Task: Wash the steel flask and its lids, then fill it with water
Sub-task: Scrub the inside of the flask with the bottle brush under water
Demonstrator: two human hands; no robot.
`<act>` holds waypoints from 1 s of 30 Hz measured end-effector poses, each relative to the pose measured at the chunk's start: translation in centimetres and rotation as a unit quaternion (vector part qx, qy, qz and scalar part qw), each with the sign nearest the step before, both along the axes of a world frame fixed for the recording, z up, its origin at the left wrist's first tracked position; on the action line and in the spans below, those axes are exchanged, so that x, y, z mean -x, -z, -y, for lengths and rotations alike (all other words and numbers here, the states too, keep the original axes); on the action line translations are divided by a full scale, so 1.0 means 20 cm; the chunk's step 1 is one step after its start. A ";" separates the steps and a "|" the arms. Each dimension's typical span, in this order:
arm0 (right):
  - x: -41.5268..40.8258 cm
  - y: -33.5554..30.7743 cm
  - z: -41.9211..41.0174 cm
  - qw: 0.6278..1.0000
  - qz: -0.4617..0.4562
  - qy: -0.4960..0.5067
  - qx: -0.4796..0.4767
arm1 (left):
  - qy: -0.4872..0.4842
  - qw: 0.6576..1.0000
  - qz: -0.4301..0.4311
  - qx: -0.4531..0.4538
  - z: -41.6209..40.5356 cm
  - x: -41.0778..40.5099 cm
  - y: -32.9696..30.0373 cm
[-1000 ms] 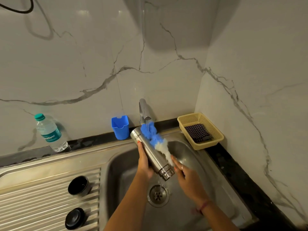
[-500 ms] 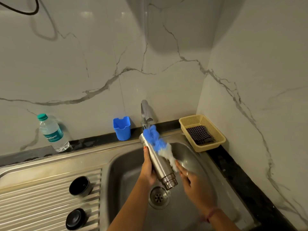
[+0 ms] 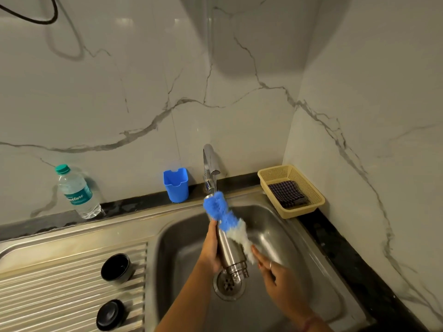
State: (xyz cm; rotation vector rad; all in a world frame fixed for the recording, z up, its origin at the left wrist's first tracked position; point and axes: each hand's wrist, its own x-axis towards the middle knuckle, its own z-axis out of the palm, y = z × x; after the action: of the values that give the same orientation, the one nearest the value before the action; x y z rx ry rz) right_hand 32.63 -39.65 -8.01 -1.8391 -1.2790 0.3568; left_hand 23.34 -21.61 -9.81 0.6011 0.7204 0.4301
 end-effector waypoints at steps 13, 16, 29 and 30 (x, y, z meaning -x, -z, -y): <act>-0.01 0.11 0.03 0.999 -0.044 -0.008 -0.021 | -0.092 0.994 0.041 -0.049 -0.09 -0.01 -0.04; 0.00 0.12 0.11 0.998 -0.051 -0.013 -0.015 | -0.125 0.991 0.051 -0.016 -0.12 0.00 -0.06; -0.05 0.15 0.20 0.997 0.052 -0.048 0.027 | -0.124 0.992 0.000 -0.011 -0.14 -0.05 -0.06; -0.05 0.15 0.23 0.997 0.037 -0.050 0.034 | -0.131 0.991 0.000 0.003 -0.14 -0.05 -0.06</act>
State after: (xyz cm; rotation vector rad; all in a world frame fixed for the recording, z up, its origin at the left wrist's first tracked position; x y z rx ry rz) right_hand 33.57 -44.16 -11.09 -1.8638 -1.4290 0.3937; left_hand 24.26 -18.79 -8.61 0.5024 0.8042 0.6702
